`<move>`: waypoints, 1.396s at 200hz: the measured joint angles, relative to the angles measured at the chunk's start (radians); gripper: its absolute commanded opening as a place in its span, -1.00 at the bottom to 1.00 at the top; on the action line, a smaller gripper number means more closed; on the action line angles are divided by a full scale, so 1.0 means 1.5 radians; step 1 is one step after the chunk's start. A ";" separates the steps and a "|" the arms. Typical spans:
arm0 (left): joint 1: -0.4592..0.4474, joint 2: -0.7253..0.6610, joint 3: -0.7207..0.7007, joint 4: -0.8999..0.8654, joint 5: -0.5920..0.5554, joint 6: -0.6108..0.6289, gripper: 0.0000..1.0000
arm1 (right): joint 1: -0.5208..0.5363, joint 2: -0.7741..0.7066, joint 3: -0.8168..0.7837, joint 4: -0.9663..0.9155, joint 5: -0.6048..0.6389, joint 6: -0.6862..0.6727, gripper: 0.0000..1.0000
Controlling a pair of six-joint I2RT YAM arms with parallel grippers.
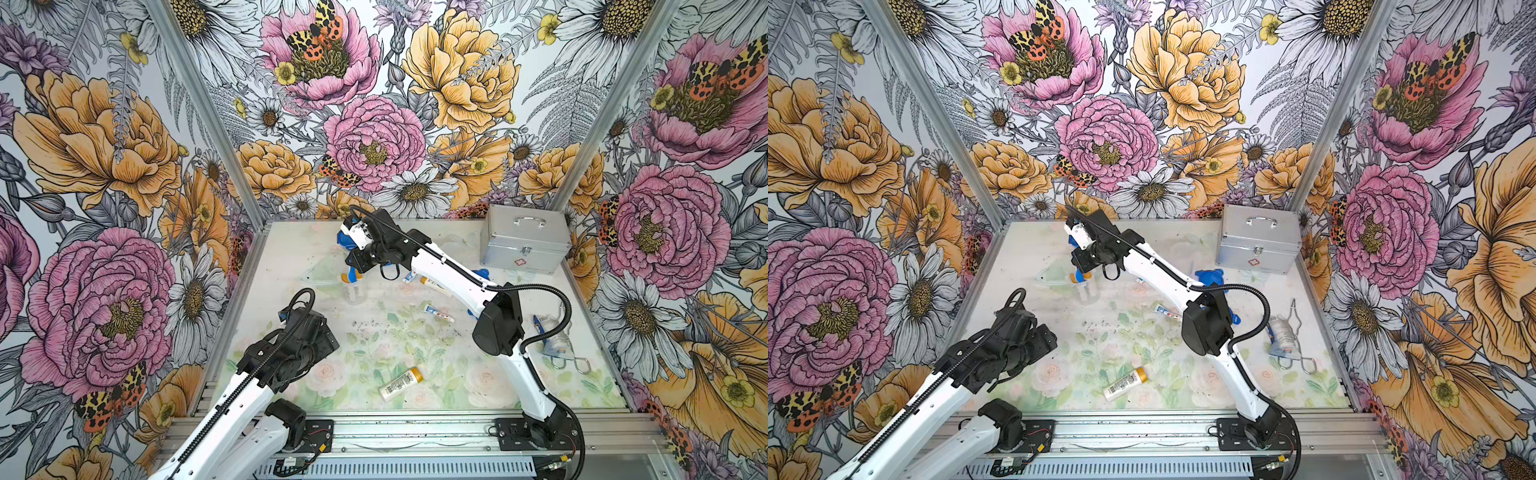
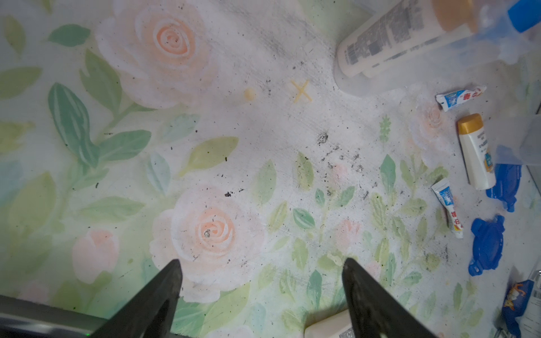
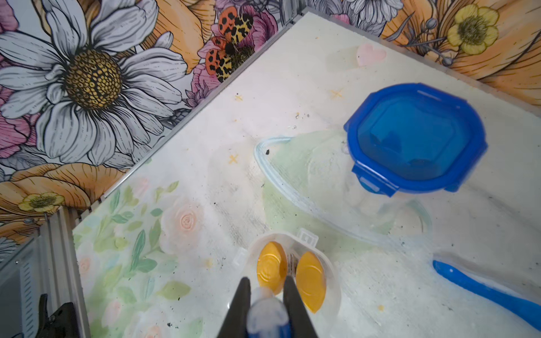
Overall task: Pack away toiletry kits
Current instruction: Place the toiletry item into the container, then pick up the toiletry item from the center of the board.
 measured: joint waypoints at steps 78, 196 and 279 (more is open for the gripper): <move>0.017 0.028 0.030 0.000 0.009 0.030 0.73 | 0.003 0.000 -0.027 -0.005 0.047 -0.042 -0.56; -0.101 0.215 0.197 0.003 0.012 0.083 0.78 | -0.029 -0.133 -0.204 -0.004 0.030 0.015 0.07; -0.220 0.533 0.367 0.134 0.085 0.116 0.76 | -0.247 -0.498 -0.683 -0.051 -0.005 0.088 0.28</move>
